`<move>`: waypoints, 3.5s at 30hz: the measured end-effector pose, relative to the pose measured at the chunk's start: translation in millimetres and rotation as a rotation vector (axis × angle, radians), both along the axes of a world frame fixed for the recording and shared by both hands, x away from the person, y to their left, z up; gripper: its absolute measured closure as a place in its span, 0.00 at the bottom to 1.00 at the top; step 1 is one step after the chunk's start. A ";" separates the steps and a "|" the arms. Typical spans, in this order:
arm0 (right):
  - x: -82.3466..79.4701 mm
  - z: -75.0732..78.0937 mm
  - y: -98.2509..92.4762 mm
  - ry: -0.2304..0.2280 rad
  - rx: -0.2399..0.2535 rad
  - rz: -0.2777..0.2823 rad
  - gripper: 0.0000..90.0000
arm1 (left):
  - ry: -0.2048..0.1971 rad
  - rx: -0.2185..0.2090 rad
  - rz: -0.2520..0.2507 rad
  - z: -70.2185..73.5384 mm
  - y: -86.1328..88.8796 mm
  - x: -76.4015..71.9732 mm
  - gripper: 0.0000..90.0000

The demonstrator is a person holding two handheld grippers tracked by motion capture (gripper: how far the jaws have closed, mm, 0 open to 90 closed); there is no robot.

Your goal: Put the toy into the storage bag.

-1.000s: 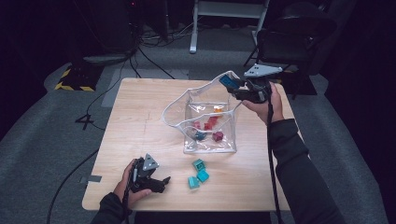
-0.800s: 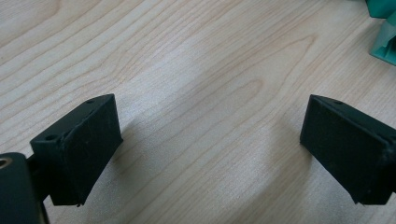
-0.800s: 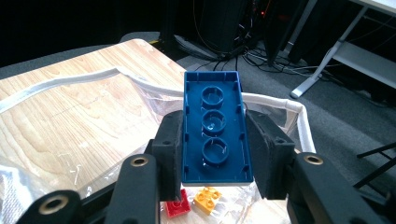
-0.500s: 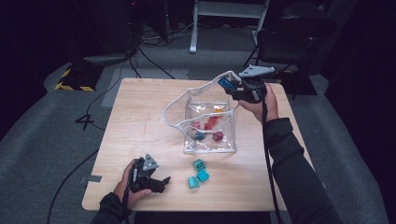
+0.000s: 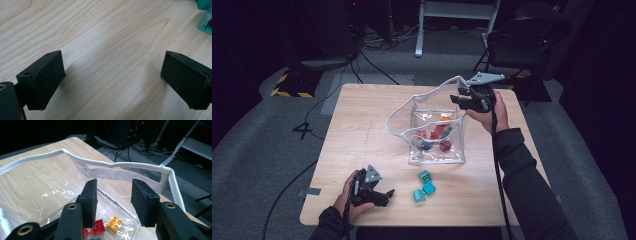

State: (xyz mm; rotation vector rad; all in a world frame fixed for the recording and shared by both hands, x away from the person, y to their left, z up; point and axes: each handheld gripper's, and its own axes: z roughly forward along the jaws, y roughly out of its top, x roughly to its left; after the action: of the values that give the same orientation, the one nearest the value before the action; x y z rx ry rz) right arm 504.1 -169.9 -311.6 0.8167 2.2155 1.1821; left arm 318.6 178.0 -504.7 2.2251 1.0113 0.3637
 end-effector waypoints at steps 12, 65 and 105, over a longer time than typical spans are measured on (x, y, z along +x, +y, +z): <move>-8.2 0.2 -0.2 -0.004 0.015 0.023 0.57 | 0.000 0.000 0.000 0.0 0.0 0.0 0.06; -156.6 -136.6 24.3 0.112 -0.060 0.435 0.31 | -0.001 0.000 0.000 0.0 0.0 0.0 0.06; -155.9 -192.2 44.9 0.210 -0.073 0.405 0.56 | -0.001 0.000 0.001 -0.1 0.0 0.0 0.06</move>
State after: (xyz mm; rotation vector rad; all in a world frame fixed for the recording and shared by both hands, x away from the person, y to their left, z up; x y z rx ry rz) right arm 348.3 -125.0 -503.8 0.4920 2.6695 1.2297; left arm 318.5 178.0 -504.8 2.2246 1.0113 0.3654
